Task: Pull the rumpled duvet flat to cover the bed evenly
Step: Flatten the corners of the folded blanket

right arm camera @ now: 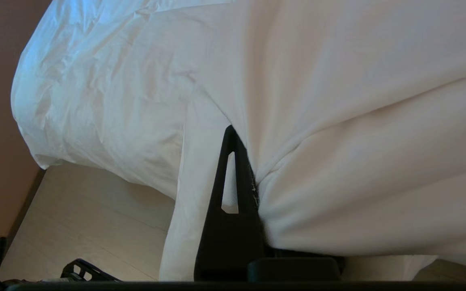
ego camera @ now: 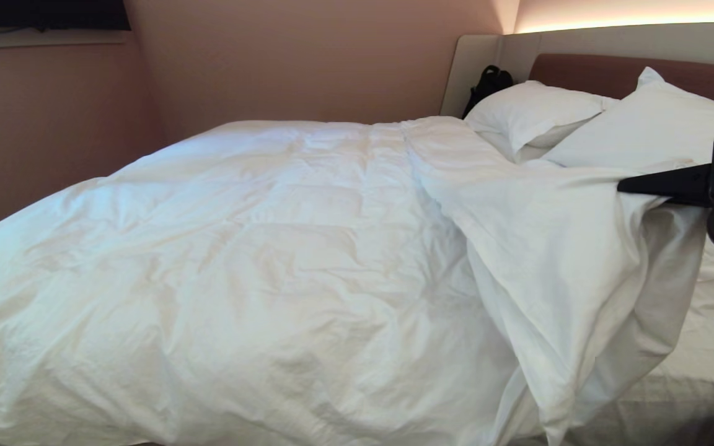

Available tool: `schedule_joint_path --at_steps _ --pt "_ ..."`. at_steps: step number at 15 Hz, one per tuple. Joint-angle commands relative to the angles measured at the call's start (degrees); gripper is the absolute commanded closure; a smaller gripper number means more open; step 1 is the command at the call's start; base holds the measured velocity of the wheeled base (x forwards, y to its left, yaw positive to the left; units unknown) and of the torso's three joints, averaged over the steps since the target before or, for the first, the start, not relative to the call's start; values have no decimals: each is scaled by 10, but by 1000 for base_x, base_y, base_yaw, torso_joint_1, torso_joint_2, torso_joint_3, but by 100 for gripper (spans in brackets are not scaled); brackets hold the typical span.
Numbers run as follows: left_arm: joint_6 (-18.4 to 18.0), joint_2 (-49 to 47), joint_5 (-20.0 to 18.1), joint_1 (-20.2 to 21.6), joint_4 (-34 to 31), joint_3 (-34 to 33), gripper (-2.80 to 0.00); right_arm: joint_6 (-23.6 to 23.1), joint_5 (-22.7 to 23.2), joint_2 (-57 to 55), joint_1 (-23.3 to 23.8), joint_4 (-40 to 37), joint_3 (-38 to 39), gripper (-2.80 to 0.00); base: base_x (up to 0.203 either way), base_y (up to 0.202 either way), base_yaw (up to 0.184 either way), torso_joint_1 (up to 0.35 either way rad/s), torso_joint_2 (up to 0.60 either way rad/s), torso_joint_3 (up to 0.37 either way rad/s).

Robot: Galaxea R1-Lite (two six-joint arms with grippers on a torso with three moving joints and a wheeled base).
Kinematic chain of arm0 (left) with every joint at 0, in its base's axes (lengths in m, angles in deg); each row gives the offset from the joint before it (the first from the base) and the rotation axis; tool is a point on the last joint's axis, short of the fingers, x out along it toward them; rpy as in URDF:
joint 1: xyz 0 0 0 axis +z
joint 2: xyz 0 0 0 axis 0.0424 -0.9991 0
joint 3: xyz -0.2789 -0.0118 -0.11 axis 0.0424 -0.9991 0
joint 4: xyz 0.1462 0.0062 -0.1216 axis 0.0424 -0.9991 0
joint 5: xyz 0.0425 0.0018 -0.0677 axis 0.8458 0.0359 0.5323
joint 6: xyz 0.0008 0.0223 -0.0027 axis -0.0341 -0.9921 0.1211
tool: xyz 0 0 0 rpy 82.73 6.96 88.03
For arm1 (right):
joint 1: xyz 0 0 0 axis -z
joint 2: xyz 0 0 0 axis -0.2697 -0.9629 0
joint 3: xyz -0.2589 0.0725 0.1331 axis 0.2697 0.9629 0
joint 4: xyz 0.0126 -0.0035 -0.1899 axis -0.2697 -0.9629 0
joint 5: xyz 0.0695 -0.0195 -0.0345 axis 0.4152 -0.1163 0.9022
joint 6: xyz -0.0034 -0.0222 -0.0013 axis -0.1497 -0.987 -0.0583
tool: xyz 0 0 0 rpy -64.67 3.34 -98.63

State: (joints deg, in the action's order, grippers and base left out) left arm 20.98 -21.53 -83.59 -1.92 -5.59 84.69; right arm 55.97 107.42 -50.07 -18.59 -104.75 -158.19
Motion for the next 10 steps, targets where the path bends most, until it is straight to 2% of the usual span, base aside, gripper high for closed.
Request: schedule_joint_path --at_steps 1,4,6,8,10 --pt "0 0 0 0 0 0 0 0 -29 -8 0 -4 6 0 0 0 0 0 0 0" --pt "0 0 0 0 0 0 0 -6 -60 -11 -1 -4 29 0 0 0 0 0 0 0" --pt "0 0 0 0 0 0 0 -29 -142 -22 -5 -14 58 0 0 0 0 0 0 0" --pt "0 0 0 0 0 0 0 -39 -151 -23 -7 -10 76 0 0 0 0 0 0 0" --pt "0 0 0 0 0 0 0 -38 -129 -22 -32 -10 94 0 0 0 0 0 0 0"
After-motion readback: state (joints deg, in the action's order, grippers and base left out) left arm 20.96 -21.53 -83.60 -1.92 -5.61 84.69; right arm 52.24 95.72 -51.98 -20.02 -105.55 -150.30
